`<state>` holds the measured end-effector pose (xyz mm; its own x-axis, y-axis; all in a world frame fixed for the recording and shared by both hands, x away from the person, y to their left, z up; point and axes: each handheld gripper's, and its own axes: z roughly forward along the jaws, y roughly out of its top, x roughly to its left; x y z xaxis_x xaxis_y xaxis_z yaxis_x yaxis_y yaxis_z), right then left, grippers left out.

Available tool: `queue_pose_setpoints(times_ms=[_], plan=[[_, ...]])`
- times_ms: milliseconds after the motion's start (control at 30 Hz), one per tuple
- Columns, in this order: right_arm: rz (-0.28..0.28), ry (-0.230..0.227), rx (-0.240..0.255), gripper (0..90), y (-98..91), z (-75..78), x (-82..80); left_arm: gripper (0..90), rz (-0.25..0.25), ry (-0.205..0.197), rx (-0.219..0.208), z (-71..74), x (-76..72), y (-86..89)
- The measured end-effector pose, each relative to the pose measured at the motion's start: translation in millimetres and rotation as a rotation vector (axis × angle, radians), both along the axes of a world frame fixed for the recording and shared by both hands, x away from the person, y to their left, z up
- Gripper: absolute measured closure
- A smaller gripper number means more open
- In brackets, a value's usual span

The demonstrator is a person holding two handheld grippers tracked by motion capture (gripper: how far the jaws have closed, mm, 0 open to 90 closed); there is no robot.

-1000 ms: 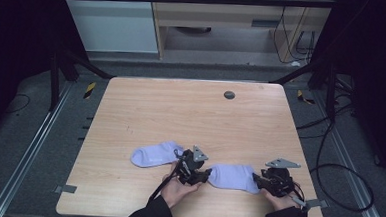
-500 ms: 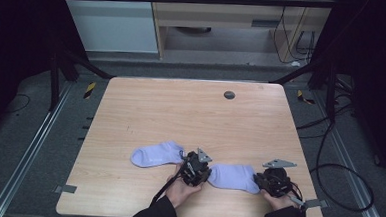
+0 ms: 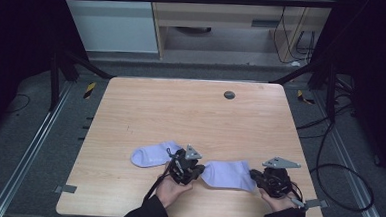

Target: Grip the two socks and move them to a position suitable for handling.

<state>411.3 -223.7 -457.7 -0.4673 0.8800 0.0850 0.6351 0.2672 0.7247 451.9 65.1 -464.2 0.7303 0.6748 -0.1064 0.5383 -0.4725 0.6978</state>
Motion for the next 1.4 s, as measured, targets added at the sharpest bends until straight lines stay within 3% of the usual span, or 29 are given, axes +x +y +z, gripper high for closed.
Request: queue_pose_setpoints(times_ms=[267,467,633,867,1133,1233,1400], plan=[[0.089,-0.010,0.017,86.5,31.9,10.6,-7.4,88.6,0.005,-0.009,0.007,7.8,-13.3,33.9],[0.145,0.004,0.037,86.4,55.1,8.7,-7.7,88.5,0.041,-0.016,0.032,8.5,-19.2,66.0],[0.182,0.028,0.052,86.4,73.8,2.0,-5.0,88.5,0.061,-0.011,0.050,7.1,-22.5,82.7],[0.212,0.060,0.040,86.4,95.3,-8.2,-1.7,88.5,0.074,0.007,0.081,-0.5,-24.8,95.4],[0.206,0.092,0.009,85.7,98.9,-21.9,1.9,87.6,0.079,0.035,0.115,-15.1,-25.4,96.5],[0.201,0.096,0.003,83.8,97.6,-24.4,2.3,83.3,0.085,0.030,0.110,-16.0,-25.8,96.7],[0.187,0.065,-0.002,74.6,96.1,-22.8,1.7,73.6,0.103,0.007,0.095,-9.4,-26.0,101.5]])
